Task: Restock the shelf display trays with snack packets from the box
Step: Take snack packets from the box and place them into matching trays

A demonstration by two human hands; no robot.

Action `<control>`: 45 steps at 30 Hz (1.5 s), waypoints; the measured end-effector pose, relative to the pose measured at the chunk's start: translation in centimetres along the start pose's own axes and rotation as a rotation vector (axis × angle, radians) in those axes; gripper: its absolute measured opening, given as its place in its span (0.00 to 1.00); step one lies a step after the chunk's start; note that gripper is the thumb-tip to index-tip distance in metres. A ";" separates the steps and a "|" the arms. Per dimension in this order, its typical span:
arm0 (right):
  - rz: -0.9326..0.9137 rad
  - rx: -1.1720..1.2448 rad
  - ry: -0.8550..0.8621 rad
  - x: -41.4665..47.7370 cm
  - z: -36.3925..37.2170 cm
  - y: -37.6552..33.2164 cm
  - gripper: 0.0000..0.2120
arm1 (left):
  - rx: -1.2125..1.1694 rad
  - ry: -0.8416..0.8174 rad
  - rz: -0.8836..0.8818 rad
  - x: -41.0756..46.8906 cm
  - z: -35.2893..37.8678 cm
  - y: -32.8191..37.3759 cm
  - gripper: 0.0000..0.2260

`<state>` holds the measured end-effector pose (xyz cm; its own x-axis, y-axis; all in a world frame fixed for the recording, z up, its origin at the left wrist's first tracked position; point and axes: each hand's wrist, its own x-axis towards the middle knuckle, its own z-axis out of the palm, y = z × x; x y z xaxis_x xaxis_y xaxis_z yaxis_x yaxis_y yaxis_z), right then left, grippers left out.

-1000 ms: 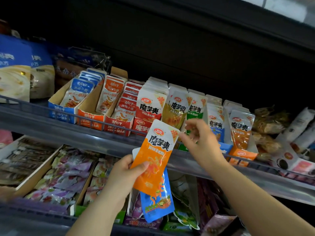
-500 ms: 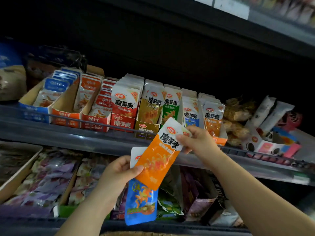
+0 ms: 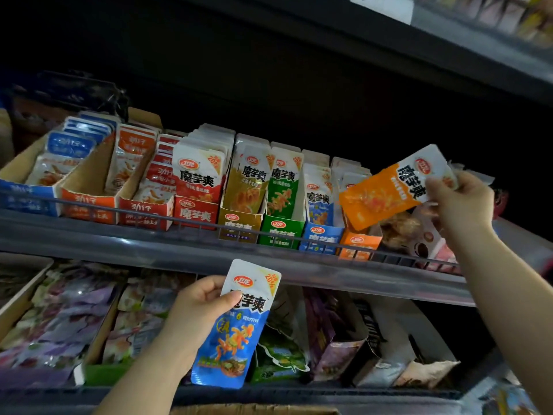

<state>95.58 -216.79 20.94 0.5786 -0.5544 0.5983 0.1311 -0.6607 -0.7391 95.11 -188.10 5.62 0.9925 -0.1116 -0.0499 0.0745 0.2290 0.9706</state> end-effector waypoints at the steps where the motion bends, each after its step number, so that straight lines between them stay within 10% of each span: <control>1: -0.003 -0.031 0.004 0.5 -0.1 0.4 0.09 | 0.013 0.002 0.000 0.0 0.1 0.0 0.07; 29: 0.005 -0.252 -0.222 2.2 5.7 3.2 0.15 | 0.013 -0.005 -0.019 1.9 1.5 0.1 0.06; 45: -0.070 -0.249 -0.052 1.3 5.9 4.0 0.19 | -0.024 0.082 0.044 2.4 1.8 0.4 0.06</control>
<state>101.62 -217.13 16.93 0.6161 -0.4805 0.6242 -0.0258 -0.8043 -0.5937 97.34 -190.06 6.34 0.9994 -0.0211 -0.0271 0.0316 0.2550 0.9664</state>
